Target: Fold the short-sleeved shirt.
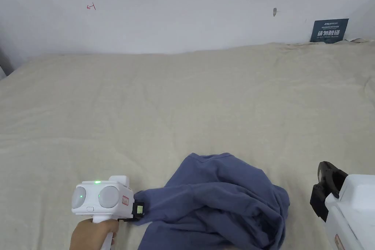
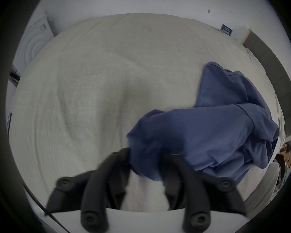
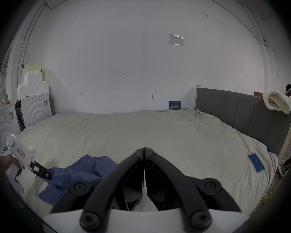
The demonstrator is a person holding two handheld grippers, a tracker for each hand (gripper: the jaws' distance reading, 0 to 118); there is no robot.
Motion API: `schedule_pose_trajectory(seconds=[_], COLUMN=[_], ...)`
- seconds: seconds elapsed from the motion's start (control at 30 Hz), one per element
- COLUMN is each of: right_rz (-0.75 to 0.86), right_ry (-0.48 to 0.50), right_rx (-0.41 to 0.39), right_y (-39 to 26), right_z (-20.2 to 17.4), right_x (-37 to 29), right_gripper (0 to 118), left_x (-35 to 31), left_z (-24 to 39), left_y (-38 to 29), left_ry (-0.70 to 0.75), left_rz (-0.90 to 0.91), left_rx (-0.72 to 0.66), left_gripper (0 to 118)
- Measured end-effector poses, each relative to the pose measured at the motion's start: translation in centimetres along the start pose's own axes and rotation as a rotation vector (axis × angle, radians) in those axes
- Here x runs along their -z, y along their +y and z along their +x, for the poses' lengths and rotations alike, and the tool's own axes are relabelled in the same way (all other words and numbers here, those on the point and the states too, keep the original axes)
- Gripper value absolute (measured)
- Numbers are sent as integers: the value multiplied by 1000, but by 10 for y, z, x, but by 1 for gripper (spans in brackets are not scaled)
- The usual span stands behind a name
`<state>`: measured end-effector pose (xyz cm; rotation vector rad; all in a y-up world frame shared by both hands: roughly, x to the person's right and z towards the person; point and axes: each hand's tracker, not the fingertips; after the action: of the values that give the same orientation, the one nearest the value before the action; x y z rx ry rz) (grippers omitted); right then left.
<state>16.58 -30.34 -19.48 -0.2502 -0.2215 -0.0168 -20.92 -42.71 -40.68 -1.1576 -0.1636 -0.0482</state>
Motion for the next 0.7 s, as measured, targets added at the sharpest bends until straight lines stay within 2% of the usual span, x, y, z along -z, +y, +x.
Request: schedule_pose_trajectory(seconds=[0.07,0.2,0.33,0.47,0.53,0.57,0.6,0.67,0.7], right_rz=[-1,-15,-87,-221,-312,-353,-381,-456,-505], right_ry=[-1,9,52,102,123,131,132,149,150], right_rx=[1,2,16,-12,-4,20,47,65,54], right_y=[-1,4,8,6,2,-1,-7,-15,-20], right_z=[3,4,8,14,17,19,21,24,24], right_x=[0,0,14,51,74,86,98,119,130], right_gripper=[0,0,0,0,5,14,29,50,68], left_x=[-1,-12,-37,-60,-67,-70,-71,-72,-72], left_z=[5,10,5,-2,-6,-7,-8,-11,-11], left_y=[1,-1,-1,0,1,1,1,2,2], left_ry=[-8,-12,-56,-60,-66,-69,-69,-71,-73], left_rz=[10,69,137,181,197,206,214,217,218], left_rx=[12,44,10,12,4,-3,-5,-8,-10], left_gripper=[4,0,0,0,0,0,0,0,0])
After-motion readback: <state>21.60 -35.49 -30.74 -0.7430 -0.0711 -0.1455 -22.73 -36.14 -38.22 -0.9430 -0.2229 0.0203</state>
